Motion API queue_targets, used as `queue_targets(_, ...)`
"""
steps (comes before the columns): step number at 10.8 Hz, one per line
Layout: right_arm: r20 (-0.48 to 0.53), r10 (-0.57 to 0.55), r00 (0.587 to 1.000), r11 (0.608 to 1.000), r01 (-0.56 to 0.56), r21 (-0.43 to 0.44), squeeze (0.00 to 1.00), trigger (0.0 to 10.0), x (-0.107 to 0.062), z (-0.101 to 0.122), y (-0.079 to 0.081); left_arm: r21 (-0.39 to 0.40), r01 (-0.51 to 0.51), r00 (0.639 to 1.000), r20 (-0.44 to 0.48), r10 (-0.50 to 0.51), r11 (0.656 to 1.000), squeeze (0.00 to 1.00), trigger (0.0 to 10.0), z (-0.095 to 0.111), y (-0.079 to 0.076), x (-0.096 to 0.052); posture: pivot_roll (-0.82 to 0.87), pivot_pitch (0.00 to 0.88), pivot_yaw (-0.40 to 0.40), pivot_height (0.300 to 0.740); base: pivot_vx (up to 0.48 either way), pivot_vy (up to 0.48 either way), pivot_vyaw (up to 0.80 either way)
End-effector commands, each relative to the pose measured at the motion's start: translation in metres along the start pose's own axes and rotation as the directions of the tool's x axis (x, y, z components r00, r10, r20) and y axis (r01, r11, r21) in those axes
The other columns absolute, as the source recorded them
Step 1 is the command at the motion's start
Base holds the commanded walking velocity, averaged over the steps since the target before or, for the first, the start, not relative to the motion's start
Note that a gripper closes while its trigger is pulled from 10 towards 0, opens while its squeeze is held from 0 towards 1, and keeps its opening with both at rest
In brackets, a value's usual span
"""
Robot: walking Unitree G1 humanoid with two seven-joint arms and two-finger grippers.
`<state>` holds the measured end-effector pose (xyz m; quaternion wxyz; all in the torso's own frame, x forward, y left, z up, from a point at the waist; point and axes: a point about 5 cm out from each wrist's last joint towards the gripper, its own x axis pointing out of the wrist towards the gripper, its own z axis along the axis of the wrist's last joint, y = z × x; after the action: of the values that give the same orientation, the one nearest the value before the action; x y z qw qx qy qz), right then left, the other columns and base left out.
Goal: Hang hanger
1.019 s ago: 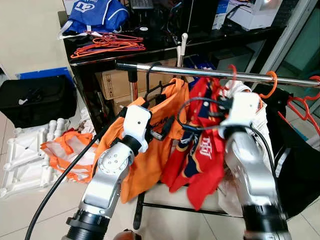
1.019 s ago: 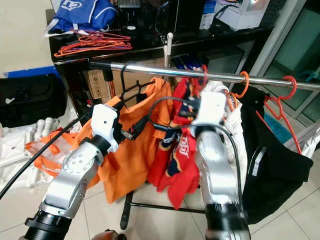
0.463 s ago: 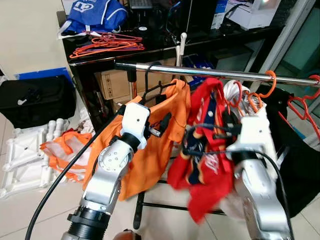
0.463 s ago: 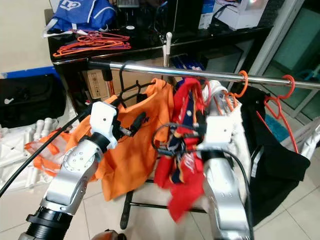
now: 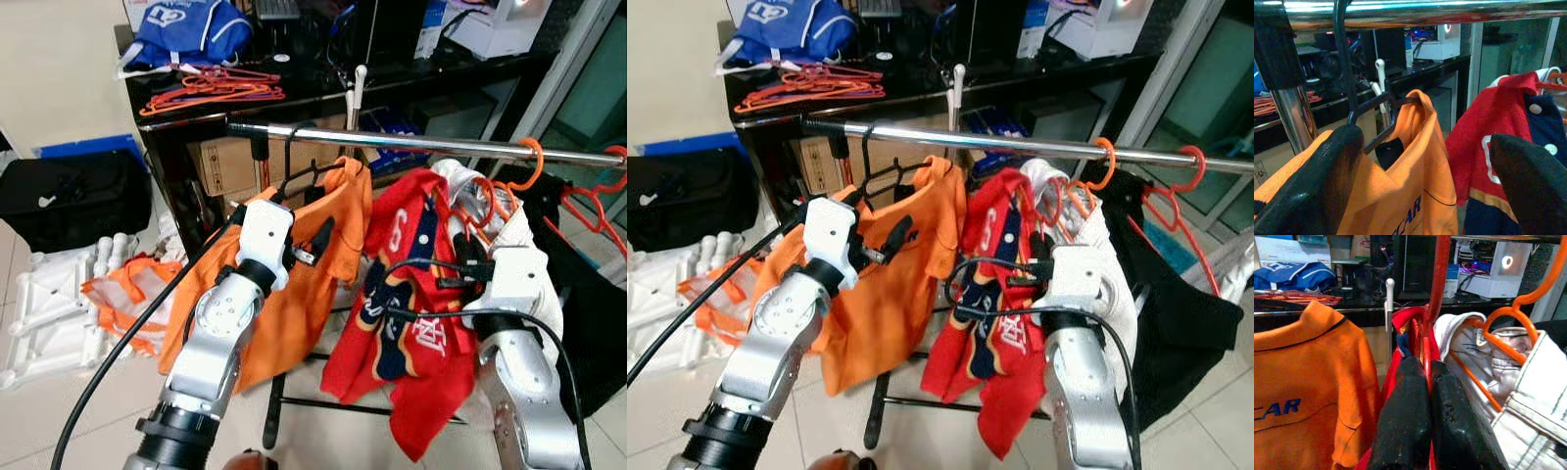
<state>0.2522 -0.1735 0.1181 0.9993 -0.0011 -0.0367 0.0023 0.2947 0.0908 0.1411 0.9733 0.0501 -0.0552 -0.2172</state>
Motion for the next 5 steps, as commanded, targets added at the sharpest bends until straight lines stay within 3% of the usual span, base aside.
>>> queue_targets(1, 0.051, -0.004, 0.999, 1.0, 0.003, 0.017, 0.0, 0.0, 0.0065, 0.0096, 0.003, 0.013, -0.019, 1.0, 0.005, 0.019, 1.0, 0.0, 10.0, 0.003, 0.0025, 0.0046, -0.01, 0.0, 0.017, 0.74, 0.0, 0.0, 0.0)
queue_targets(3, 0.053, 0.0, 0.999, 1.0, -0.002, 0.028, 0.0, 0.0, 0.0094, 0.0104, 0.0038, 0.008, -0.028, 1.0, 0.01, 0.028, 1.0, 0.0, 10.0, 0.0033, 0.0028, 0.0055, -0.01, 0.0, 0.014, 0.74, -0.272, -0.276, 0.0)
queue_targets(5, 0.056, 0.004, 0.998, 0.999, -0.006, 0.031, 0.0, 0.0, 0.0129, 0.0111, 0.0039, 0.004, -0.039, 0.999, 0.017, 0.039, 0.999, 0.0, 10.0, 0.0039, 0.0034, 0.0062, -0.01, 0.0, 0.011, 0.74, 0.0, -0.279, 0.0)
